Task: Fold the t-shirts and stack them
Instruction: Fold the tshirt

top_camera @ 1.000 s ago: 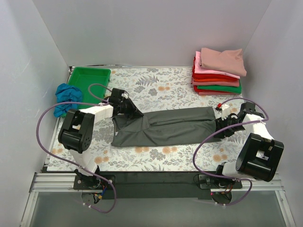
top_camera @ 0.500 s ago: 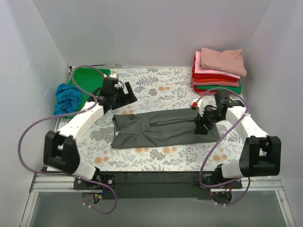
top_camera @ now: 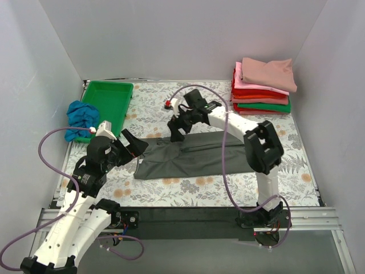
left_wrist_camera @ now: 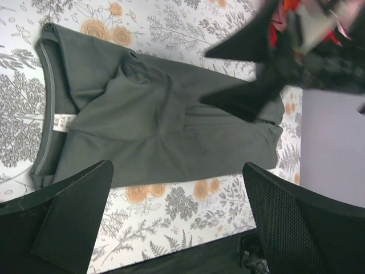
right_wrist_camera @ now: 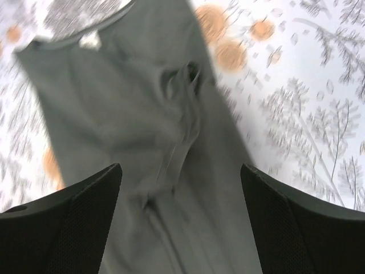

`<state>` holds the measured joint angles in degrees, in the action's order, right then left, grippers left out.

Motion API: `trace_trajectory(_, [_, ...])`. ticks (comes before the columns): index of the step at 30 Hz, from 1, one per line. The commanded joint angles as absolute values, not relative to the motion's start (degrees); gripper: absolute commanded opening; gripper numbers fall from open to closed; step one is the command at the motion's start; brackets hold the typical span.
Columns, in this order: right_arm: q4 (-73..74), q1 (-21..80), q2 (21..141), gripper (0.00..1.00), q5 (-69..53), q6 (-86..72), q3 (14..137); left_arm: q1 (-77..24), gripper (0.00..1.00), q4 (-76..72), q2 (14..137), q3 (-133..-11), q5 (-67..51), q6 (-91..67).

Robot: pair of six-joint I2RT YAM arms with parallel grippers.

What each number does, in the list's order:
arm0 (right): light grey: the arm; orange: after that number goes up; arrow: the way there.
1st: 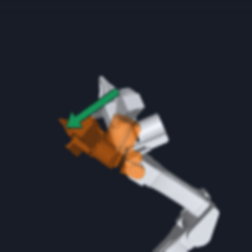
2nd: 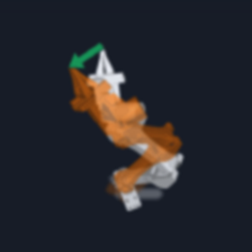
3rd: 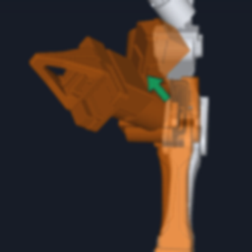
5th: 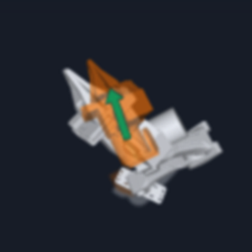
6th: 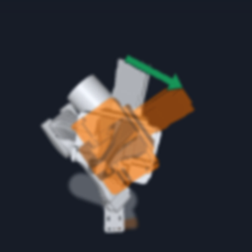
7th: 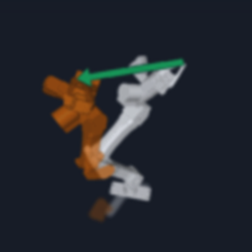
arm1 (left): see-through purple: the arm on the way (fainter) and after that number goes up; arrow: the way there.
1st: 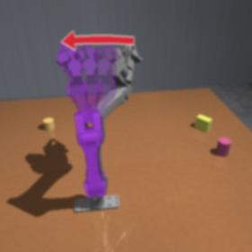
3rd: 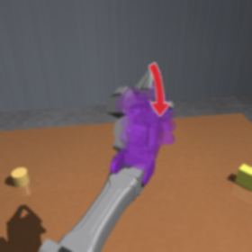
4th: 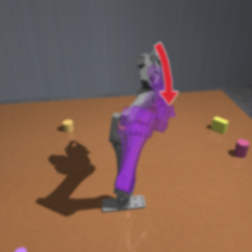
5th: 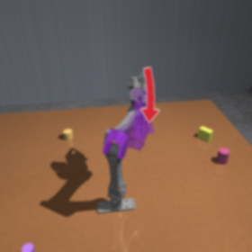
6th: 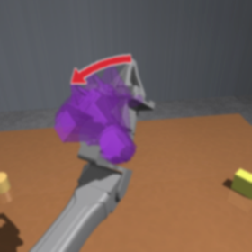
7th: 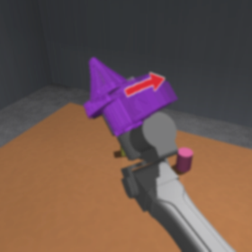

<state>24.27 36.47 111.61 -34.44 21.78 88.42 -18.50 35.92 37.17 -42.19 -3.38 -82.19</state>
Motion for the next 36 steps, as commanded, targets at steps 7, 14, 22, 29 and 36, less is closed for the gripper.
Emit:
trace_trajectory(7, [22.0,39.3,128.7,0.90,-20.7,7.0,104.8,-18.4,0.96,41.3,35.5,-42.5,-6.7,-83.5])
trace_trajectory(14, [26.6,40.3,130.6,0.77,-27.8,9.2,101.4,-18.3,0.96,39.6,35.7,-40.6,-8.3,-83.1])
trace_trajectory(22, [30.9,40.6,132.2,0.36,-33.0,10.3,101.5,-18.4,0.96,39.4,35.2,-40.2,-9.2,-83.4])
trace_trajectory(29, [32.4,38.8,134.8,0.01,-31.9,7.6,107.7,-18.4,0.96,39.2,34.8,-39.6,-9.6,-84.0])
trace_trajectory(36, [29.5,30.0,137.2,0.01,-15.9,-1.1,117.2,-18.4,0.95,37.4,36.5,-38.6,-10.7,-84.8])
